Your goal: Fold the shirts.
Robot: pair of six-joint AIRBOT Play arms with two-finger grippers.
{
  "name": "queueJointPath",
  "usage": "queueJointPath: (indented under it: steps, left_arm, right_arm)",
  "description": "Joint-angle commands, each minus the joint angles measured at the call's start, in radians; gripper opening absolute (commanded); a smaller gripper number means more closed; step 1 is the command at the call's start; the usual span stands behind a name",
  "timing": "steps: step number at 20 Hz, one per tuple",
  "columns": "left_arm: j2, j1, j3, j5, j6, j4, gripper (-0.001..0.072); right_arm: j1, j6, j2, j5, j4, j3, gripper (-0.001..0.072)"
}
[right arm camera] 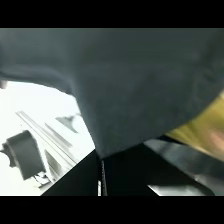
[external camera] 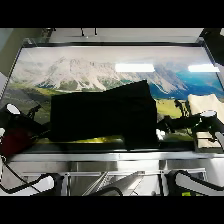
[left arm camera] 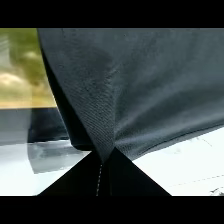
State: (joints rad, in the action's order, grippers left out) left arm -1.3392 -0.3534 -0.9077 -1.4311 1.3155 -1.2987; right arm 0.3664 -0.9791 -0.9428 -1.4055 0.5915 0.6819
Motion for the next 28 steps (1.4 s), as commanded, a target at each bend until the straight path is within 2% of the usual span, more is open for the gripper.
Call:
queueJointPath:
  steps: [1, 5, 10, 14, 16, 18, 19, 21, 22, 23, 24, 25, 28]
  left_arm:
    - [0.000, 0.003, -0.115, -0.053, 0.014, 0.002, 0.0016]
    - [-0.013, 0.020, -0.275, -0.034, 0.020, 0.043, 0.0016]
    - [-0.200, 0.079, -0.527, -0.035, 0.058, 0.042, 0.0016]
    - [-0.395, 0.130, -0.693, 0.012, 0.088, 0.029, 0.0016]
    - [-0.479, 0.142, -0.764, 0.006, 0.121, -0.003, 0.0016]
    - [-0.542, 0.143, -0.815, -0.029, 0.133, -0.017, 0.0016]
    - [-0.562, 0.143, -0.835, -0.050, 0.133, -0.016, 0.0017]
    - [-0.594, 0.143, -0.893, -0.107, 0.135, -0.016, 0.0020]
    - [-0.600, 0.143, -0.923, -0.134, 0.134, -0.018, 0.0021]
    - [-0.599, 0.141, -0.948, -0.148, 0.134, -0.019, 0.0022]
    - [-0.599, 0.134, -0.981, -0.167, 0.134, -0.018, 0.0288]
    - [-0.599, 0.129, -1.008, -0.182, 0.145, -0.017, 0.0693]
    - [-0.599, 0.124, -1.083, -0.245, 0.164, -0.008, 0.0674]
  right_arm:
    - [-0.035, 0.014, 0.014, 0.021, -0.105, 0.121, 0.0022]
    - [-0.159, 0.014, -0.142, 0.153, -0.106, 0.417, 0.0022]
    - [-0.198, 0.011, -0.481, 0.209, -0.108, 0.772, 0.0022]
    - [-0.209, 0.091, -0.650, 0.294, -0.133, 0.889, 0.0023]
    - [-0.220, 0.160, -0.689, 0.353, -0.151, 0.893, 0.0023]
    - [-0.227, 0.175, -0.703, 0.387, -0.150, 0.893, 0.0032]
    - [-0.225, 0.187, -0.703, 0.385, -0.140, 0.893, 0.0127]
    - [-0.212, 0.177, -0.701, 0.377, -0.070, 0.906, 0.0391]
    - [-0.196, 0.138, -0.699, 0.368, -0.020, 0.917, 0.0524]
    - [-0.177, 0.090, -0.695, 0.362, 0.033, 0.924, 0.0615]
    - [-0.160, 0.047, -0.695, 0.352, 0.062, 0.925, 0.0650]
    - [-0.146, 0.027, -0.698, 0.330, 0.070, 0.925, 0.0649]
    - [-0.138, 0.028, -0.714, 0.275, 0.077, 0.925, 0.0649]
